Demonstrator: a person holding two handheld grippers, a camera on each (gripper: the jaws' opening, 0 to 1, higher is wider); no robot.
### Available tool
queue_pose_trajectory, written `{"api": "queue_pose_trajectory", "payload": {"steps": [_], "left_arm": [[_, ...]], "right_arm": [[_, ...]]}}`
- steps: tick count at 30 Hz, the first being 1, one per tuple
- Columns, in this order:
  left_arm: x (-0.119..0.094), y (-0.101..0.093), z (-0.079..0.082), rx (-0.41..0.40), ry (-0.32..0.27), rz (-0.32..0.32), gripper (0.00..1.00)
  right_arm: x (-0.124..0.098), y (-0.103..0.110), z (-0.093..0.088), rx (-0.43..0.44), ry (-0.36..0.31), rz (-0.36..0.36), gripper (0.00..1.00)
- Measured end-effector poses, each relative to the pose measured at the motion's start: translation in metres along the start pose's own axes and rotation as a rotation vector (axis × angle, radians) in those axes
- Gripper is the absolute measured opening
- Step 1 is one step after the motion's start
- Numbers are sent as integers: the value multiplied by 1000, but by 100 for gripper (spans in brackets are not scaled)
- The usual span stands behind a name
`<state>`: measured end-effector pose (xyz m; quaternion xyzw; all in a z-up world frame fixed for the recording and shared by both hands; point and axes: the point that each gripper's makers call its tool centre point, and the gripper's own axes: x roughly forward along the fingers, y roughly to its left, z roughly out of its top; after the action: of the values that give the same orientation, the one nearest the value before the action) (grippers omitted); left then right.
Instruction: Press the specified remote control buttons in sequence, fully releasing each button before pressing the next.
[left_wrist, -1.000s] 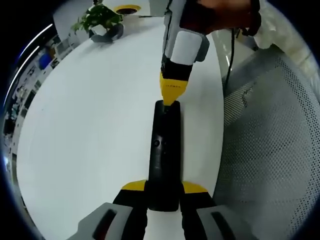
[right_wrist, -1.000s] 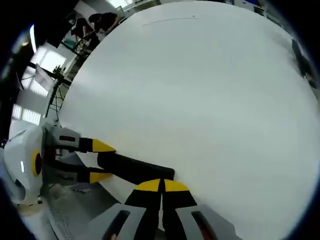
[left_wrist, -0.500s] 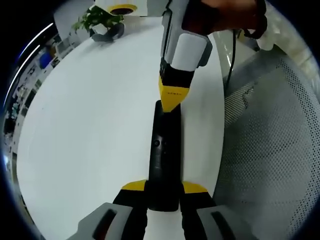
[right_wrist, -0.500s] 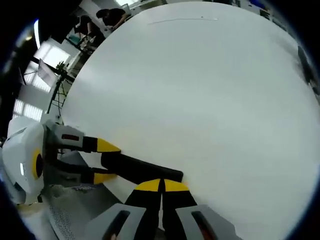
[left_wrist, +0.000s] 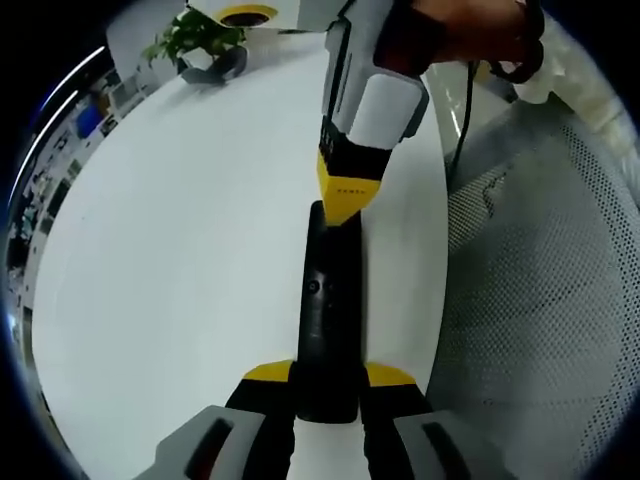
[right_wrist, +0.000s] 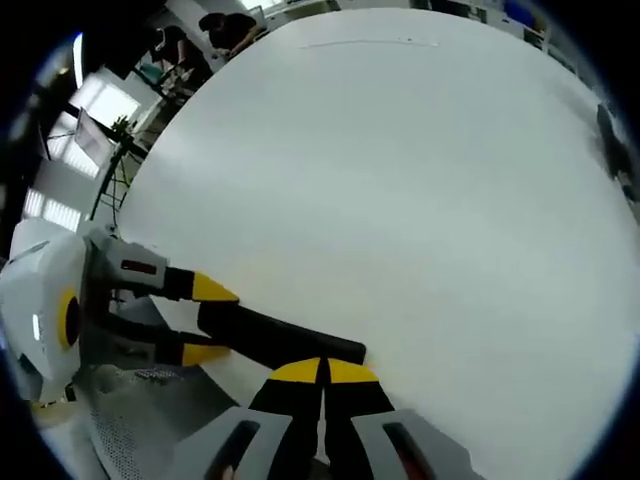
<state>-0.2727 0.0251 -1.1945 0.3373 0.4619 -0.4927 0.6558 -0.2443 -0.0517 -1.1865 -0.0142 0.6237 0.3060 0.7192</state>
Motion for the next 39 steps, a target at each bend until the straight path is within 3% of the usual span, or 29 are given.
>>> {"api": "queue_pose_trajectory", "payload": {"steps": [5, 18, 26, 39], "left_arm": [[0, 0, 0, -2, 1, 1, 23], [0, 0, 0, -7, -4, 6, 23], [1, 0, 0, -8, 11, 2, 23], [1, 0, 0, -14, 5, 4, 23]], "right_arm": [[-1, 0, 0, 34, -4, 18, 0], [-2, 2, 0, -28, 5, -24, 0], [0, 11, 1, -27, 15, 10, 0], [3, 11, 0, 13, 7, 2, 0]]}}
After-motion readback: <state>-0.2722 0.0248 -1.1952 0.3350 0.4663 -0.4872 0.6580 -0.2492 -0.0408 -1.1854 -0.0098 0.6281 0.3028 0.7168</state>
